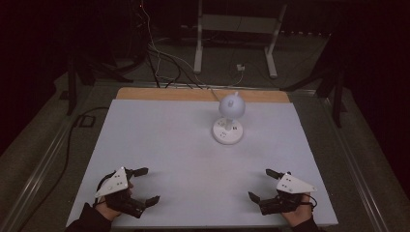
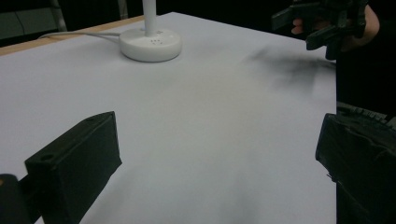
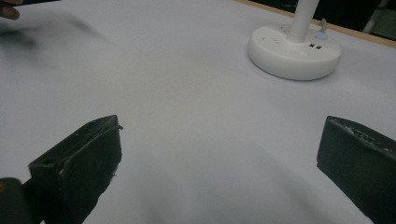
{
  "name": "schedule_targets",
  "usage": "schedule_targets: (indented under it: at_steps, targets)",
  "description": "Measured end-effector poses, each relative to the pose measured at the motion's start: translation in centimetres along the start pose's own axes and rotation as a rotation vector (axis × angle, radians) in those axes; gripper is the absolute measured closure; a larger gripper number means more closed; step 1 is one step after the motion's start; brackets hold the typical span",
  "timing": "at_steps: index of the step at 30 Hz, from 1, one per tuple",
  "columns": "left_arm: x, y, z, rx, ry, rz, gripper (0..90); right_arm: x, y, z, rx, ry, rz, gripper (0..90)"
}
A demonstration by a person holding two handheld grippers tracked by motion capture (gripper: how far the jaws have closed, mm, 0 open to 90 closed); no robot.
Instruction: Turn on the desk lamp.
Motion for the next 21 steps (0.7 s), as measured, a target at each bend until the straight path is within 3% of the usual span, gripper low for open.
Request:
schedule_targets:
  at_steps: [9, 21]
  targets:
    - [-0.2, 0.0, 0.1, 0.002, 0.014, -0.002, 0.4, 0.0, 0.0, 0.0, -0.018, -0.023, -0.007, 0.0]
    - [-0.3, -0.1, 0.3, -0.002, 0.018, 0.001, 0.4, 0.4, -1.2, -0.3, -0.058, -0.063, -0.008, 0.0]
Point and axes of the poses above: each handheld gripper's, and its own axes: z roughly backward along the jaws, x roughly out of its underside, y roughly to its right, the point moved 10 cm from there along -z, roughly forward along the jaws, and after that the axes turned 10 degrees about y, right-handed, at the moved point
